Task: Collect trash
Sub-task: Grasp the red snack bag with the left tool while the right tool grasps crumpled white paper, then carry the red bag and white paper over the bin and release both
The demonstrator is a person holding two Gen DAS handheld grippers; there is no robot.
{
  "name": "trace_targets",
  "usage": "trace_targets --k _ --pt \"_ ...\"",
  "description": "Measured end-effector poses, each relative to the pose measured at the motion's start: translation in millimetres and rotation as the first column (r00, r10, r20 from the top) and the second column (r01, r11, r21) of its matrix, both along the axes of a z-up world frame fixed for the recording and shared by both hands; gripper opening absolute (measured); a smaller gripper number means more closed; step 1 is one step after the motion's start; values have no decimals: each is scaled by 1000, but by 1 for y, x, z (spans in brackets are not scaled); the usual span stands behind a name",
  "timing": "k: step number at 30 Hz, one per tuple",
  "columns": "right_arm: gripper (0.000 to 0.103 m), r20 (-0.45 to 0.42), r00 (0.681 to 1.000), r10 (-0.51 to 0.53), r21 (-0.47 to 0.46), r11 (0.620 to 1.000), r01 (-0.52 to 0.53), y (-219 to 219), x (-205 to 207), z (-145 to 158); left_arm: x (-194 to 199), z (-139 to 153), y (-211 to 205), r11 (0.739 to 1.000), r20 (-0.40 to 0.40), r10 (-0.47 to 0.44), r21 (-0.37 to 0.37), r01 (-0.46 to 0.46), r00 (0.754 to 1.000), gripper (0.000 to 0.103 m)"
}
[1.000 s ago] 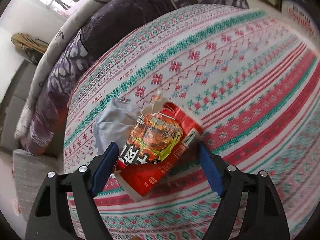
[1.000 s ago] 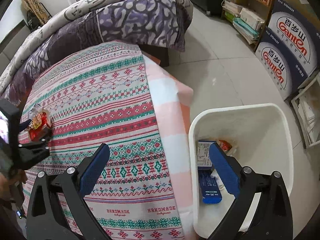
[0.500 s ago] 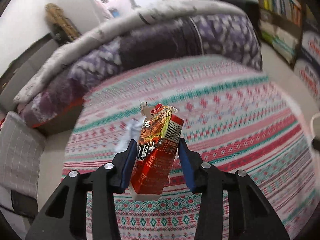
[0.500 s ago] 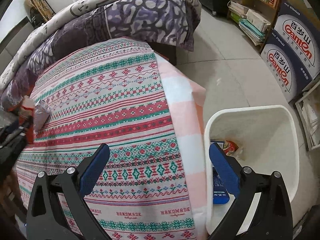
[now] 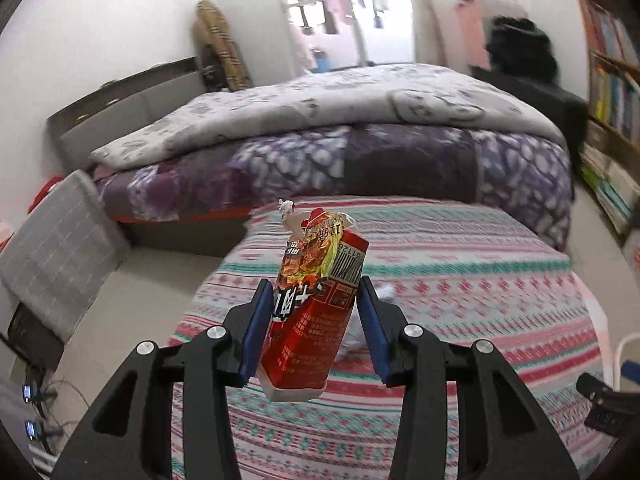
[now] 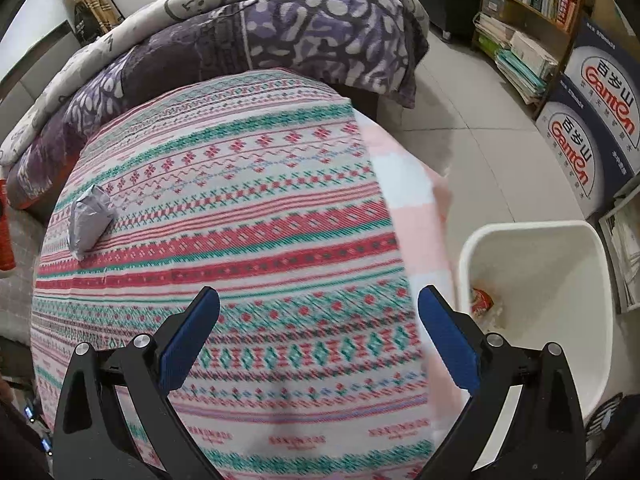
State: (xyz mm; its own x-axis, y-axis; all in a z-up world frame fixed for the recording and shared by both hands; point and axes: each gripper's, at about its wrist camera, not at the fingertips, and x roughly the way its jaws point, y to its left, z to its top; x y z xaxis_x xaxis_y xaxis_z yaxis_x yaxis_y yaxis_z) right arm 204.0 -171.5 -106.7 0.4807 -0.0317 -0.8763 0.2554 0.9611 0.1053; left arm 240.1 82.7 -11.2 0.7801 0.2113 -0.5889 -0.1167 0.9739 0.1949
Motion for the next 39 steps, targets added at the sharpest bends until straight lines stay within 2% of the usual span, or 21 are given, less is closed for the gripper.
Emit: trace_targets --k 4,10,17,23,27,28,29,30,31,32,35,39 --pt "95 23 1000 12 23 1000 -13 32 16 -6 5 -2 24 998 14 57 21 -57 998 44" --pt "95 52 998 27 121 992 -33 100 56 -13 14 1 64 991 10 136 -20 -135 991 44" --pt "95 66 997 -48 260 965 30 157 95 -15 12 8 87 985 18 163 -53 -161 987 45" --pt "95 56 997 -47 192 981 35 199 125 -23 5 18 108 980 47 190 -62 -187 981 45" --pt "95 -3 999 37 110 993 -37 222 140 -40 6 17 117 978 35 199 -76 -196 979 45" --pt "96 9 999 47 100 994 -48 224 141 -41 6 17 118 977 32 200 -79 -197 979 45" --pt "94 16 998 63 96 993 -65 224 142 -40 6 17 120 976 28 202 -85 -200 979 45" --pt "83 24 996 87 99 991 -89 225 143 -39 6 17 122 976 27 204 -87 -201 979 45" --pt "61 40 992 123 104 987 -126 225 142 -38 5 17 123 976 26 205 -87 -202 978 45" --pt "56 48 985 168 104 980 -172 226 141 -34 4 17 123 975 25 206 -87 -203 978 45" --pt "53 51 977 207 72 975 -210 219 133 -27 5 15 124 975 0 195 -112 -194 981 45" --pt "52 53 980 192 89 976 -197 191 114 -26 2 15 119 976 -13 180 -120 -180 984 45"
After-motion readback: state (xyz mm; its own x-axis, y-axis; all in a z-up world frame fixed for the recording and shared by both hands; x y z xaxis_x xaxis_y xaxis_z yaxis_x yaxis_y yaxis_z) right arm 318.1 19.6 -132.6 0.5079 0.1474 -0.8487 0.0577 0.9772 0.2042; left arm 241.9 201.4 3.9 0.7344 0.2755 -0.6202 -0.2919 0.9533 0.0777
